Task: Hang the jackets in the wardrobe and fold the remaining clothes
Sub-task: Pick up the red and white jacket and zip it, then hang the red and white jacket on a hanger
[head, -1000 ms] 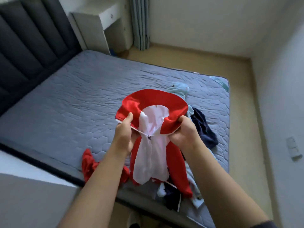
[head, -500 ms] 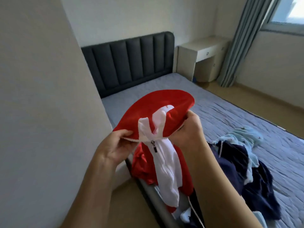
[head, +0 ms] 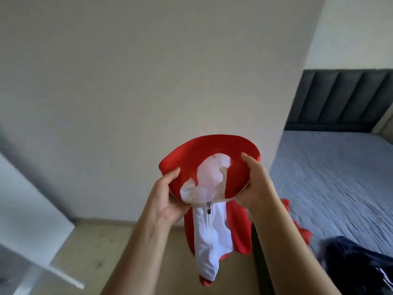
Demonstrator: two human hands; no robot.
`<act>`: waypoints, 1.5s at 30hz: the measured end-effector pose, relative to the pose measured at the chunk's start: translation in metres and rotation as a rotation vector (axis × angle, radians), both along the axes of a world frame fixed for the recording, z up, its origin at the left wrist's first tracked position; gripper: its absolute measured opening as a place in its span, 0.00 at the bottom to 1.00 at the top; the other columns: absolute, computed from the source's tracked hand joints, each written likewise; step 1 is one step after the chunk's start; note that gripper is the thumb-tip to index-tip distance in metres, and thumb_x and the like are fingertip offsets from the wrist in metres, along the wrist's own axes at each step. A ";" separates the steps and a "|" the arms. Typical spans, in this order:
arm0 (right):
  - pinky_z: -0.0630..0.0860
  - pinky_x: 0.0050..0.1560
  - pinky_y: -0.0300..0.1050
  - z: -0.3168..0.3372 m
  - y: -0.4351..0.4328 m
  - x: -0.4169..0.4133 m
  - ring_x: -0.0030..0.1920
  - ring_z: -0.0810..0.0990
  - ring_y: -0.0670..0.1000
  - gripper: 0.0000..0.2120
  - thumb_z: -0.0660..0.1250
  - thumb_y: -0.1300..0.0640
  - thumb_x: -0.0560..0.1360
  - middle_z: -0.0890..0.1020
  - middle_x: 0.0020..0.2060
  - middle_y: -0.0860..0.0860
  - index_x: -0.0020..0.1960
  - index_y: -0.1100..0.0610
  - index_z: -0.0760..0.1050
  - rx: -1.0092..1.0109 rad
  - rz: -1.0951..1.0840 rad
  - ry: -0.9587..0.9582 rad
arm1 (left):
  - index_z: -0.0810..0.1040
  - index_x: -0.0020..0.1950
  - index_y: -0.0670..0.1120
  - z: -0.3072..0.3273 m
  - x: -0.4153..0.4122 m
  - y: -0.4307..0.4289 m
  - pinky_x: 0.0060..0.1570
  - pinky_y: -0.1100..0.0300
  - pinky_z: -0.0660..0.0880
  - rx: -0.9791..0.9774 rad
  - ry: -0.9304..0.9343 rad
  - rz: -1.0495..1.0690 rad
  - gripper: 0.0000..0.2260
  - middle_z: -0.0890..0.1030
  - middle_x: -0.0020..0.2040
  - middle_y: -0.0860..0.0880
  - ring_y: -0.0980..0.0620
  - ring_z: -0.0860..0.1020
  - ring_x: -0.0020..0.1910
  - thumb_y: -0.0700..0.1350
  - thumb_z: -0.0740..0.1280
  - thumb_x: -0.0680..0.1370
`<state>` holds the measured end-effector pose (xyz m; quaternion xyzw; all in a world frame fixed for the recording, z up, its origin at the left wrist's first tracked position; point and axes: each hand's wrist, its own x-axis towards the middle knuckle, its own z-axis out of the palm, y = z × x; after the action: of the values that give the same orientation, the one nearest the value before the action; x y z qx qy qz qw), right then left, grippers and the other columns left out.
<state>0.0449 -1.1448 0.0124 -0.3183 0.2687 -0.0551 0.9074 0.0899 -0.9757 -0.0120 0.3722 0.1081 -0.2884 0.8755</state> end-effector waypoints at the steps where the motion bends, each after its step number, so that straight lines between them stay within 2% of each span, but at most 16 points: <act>1: 0.81 0.32 0.49 -0.004 0.027 0.004 0.31 0.84 0.53 0.09 0.66 0.52 0.76 0.84 0.31 0.55 0.50 0.57 0.79 0.016 0.034 0.022 | 0.86 0.41 0.40 -0.002 -0.005 0.032 0.34 0.51 0.80 -0.019 0.003 0.050 0.13 0.85 0.48 0.42 0.44 0.84 0.42 0.44 0.64 0.77; 3: 0.81 0.32 0.48 -0.011 0.084 0.011 0.30 0.84 0.53 0.08 0.65 0.53 0.77 0.83 0.31 0.56 0.51 0.58 0.77 0.027 0.107 0.037 | 0.86 0.45 0.40 -0.006 -0.018 0.097 0.37 0.49 0.81 -0.048 -0.010 0.149 0.16 0.84 0.51 0.41 0.43 0.84 0.46 0.46 0.61 0.79; 5: 0.81 0.38 0.48 -0.017 0.145 0.017 0.35 0.84 0.54 0.09 0.64 0.55 0.77 0.84 0.37 0.56 0.52 0.58 0.77 0.002 0.189 0.042 | 0.85 0.47 0.38 -0.011 -0.031 0.161 0.39 0.49 0.81 -0.069 -0.030 0.276 0.18 0.84 0.51 0.40 0.43 0.84 0.47 0.48 0.59 0.80; 8: 0.77 0.47 0.51 -0.021 0.234 0.022 0.44 0.81 0.55 0.09 0.63 0.55 0.77 0.83 0.44 0.56 0.53 0.59 0.77 -0.063 0.319 0.048 | 0.81 0.43 0.38 -0.013 -0.056 0.249 0.41 0.54 0.77 -0.093 -0.025 0.479 0.17 0.81 0.41 0.42 0.45 0.81 0.39 0.50 0.60 0.78; 10: 0.77 0.43 0.50 -0.020 0.289 0.023 0.44 0.80 0.55 0.07 0.63 0.55 0.78 0.83 0.43 0.56 0.49 0.58 0.76 -0.112 0.404 0.058 | 0.73 0.39 0.43 -0.009 -0.073 0.299 0.36 0.58 0.68 -0.131 -0.038 0.549 0.12 0.71 0.34 0.46 0.51 0.70 0.33 0.51 0.63 0.74; 12: 0.75 0.38 0.47 -0.017 0.340 0.027 0.42 0.80 0.53 0.06 0.62 0.56 0.78 0.82 0.41 0.55 0.47 0.58 0.75 -0.147 0.492 0.041 | 0.70 0.38 0.45 -0.007 -0.085 0.344 0.32 0.61 0.65 -0.136 -0.045 0.643 0.11 0.67 0.30 0.49 0.54 0.67 0.29 0.51 0.63 0.74; 15: 0.76 0.44 0.47 -0.016 0.412 0.035 0.45 0.79 0.53 0.08 0.63 0.56 0.79 0.80 0.45 0.54 0.52 0.61 0.73 -0.223 0.603 0.046 | 0.76 0.40 0.44 -0.006 -0.099 0.407 0.31 0.62 0.75 -0.055 -0.048 0.811 0.11 0.78 0.29 0.47 0.50 0.78 0.28 0.51 0.66 0.75; 18: 0.73 0.60 0.54 -0.019 0.482 0.047 0.61 0.76 0.60 0.20 0.62 0.53 0.80 0.76 0.62 0.57 0.68 0.60 0.68 -0.358 0.744 0.041 | 0.79 0.49 0.43 -0.006 -0.111 0.463 0.31 0.49 0.79 -0.036 -0.061 0.986 0.16 0.85 0.41 0.40 0.41 0.84 0.36 0.54 0.61 0.79; 21: 0.72 0.65 0.58 -0.025 0.553 0.062 0.62 0.75 0.60 0.17 0.62 0.50 0.80 0.77 0.61 0.55 0.66 0.55 0.69 -0.456 0.905 -0.028 | 0.74 0.51 0.45 -0.002 -0.117 0.519 0.30 0.45 0.79 -0.054 -0.079 1.122 0.13 0.85 0.40 0.40 0.39 0.84 0.37 0.55 0.60 0.80; 25: 0.77 0.58 0.56 -0.033 0.646 0.091 0.48 0.79 0.54 0.05 0.63 0.49 0.79 0.80 0.47 0.48 0.50 0.50 0.71 -0.556 1.124 -0.178 | 0.73 0.56 0.46 -0.007 -0.113 0.601 0.33 0.45 0.79 -0.027 -0.054 1.316 0.12 0.84 0.45 0.41 0.38 0.82 0.44 0.53 0.62 0.79; 28: 0.80 0.36 0.44 -0.035 0.714 0.115 0.38 0.82 0.51 0.04 0.65 0.52 0.77 0.82 0.38 0.49 0.45 0.49 0.73 -0.602 1.246 -0.256 | 0.72 0.63 0.45 -0.008 -0.105 0.660 0.39 0.43 0.78 -0.040 -0.001 1.436 0.16 0.82 0.52 0.40 0.37 0.80 0.51 0.52 0.63 0.79; 30: 0.77 0.28 0.40 -0.036 0.757 0.130 0.33 0.82 0.49 0.03 0.67 0.56 0.76 0.83 0.33 0.51 0.43 0.54 0.75 -0.645 1.325 -0.290 | 0.71 0.67 0.43 -0.009 -0.102 0.696 0.46 0.41 0.77 -0.053 0.034 1.503 0.19 0.80 0.57 0.40 0.37 0.78 0.55 0.51 0.63 0.79; 34: 0.81 0.43 0.47 -0.045 0.850 0.148 0.42 0.83 0.55 0.02 0.66 0.61 0.74 0.83 0.41 0.57 0.45 0.58 0.77 -0.716 1.484 -0.390 | 0.71 0.68 0.42 -0.016 -0.107 0.760 0.56 0.39 0.74 -0.109 0.056 1.626 0.20 0.79 0.60 0.39 0.37 0.77 0.59 0.50 0.63 0.79; 40: 0.81 0.51 0.53 -0.071 0.966 0.144 0.49 0.83 0.60 0.10 0.66 0.63 0.74 0.82 0.49 0.63 0.54 0.64 0.76 -0.841 1.633 -0.464 | 0.72 0.67 0.43 -0.027 -0.121 0.847 0.44 0.41 0.75 -0.172 0.076 1.732 0.18 0.80 0.57 0.40 0.38 0.78 0.55 0.49 0.63 0.79; 42: 0.81 0.50 0.52 -0.079 1.004 0.143 0.49 0.83 0.60 0.09 0.66 0.62 0.74 0.82 0.48 0.63 0.54 0.63 0.76 -0.907 1.669 -0.482 | 0.73 0.66 0.42 -0.032 -0.126 0.882 0.39 0.42 0.76 -0.167 0.071 1.733 0.17 0.82 0.53 0.40 0.39 0.80 0.51 0.49 0.63 0.79; 45: 0.80 0.42 0.47 -0.087 1.055 0.138 0.45 0.82 0.54 0.04 0.65 0.61 0.75 0.82 0.46 0.57 0.49 0.56 0.74 -1.000 1.729 -0.499 | 0.73 0.66 0.43 -0.038 -0.132 0.932 0.42 0.41 0.75 -0.164 0.102 1.685 0.17 0.81 0.56 0.40 0.38 0.78 0.54 0.49 0.63 0.79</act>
<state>0.1827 -0.0902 -0.0742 -0.7237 -0.3021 0.4466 0.4308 -0.0425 -0.0435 -0.0498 0.0893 0.3675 0.4367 0.8162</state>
